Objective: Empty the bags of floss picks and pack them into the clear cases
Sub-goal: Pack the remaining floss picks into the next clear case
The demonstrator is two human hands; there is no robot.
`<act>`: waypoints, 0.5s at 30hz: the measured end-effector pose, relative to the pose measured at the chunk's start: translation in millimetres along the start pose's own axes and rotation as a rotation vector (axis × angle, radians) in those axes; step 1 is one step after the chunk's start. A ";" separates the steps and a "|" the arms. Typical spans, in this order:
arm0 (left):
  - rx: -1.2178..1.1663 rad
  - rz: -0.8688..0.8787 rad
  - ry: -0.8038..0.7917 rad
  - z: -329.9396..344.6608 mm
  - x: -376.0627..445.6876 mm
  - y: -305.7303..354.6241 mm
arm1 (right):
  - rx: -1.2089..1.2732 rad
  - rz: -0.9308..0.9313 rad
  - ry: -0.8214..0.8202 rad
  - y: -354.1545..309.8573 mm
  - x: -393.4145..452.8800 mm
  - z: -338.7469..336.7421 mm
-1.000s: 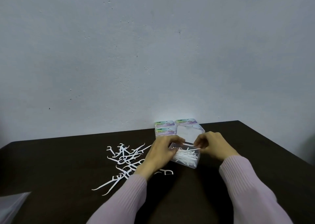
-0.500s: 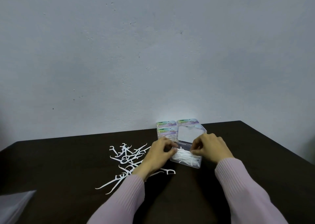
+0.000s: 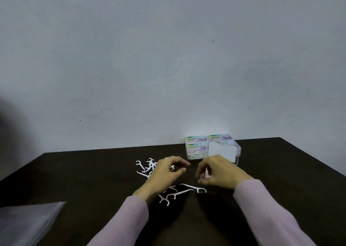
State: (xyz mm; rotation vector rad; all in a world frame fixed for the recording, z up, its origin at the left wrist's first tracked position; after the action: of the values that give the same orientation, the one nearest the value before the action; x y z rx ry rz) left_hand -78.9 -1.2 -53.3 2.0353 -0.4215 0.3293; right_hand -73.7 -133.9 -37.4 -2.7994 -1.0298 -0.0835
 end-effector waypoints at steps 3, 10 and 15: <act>0.057 -0.063 -0.022 -19.6 -16.5 -11.1 | -0.159 -0.029 -0.044 -14.6 2.9 8.3; 0.116 -0.203 -0.022 -73.8 -44.3 -37.8 | -0.311 -0.055 0.046 -25.3 8.3 19.4; 0.061 -0.392 -0.148 -86.3 -59.9 -49.5 | -0.249 -0.066 0.094 -30.3 12.4 25.2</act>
State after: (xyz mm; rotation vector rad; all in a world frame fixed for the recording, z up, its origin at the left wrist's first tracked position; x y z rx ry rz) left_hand -116.7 106.4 -75.4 2.1538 -0.0953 -0.0488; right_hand -83.9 -99.0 -57.1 -2.9453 -1.1614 -0.3716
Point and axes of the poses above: each hand's wrist, its own x-axis towards the middle knuckle, its own z-axis out of the palm, y = z × x, the point moved 7 cm from there along x, towards the middle knuckle, and after that the axes turned 14 degrees about -x, right-handed, at the moved point
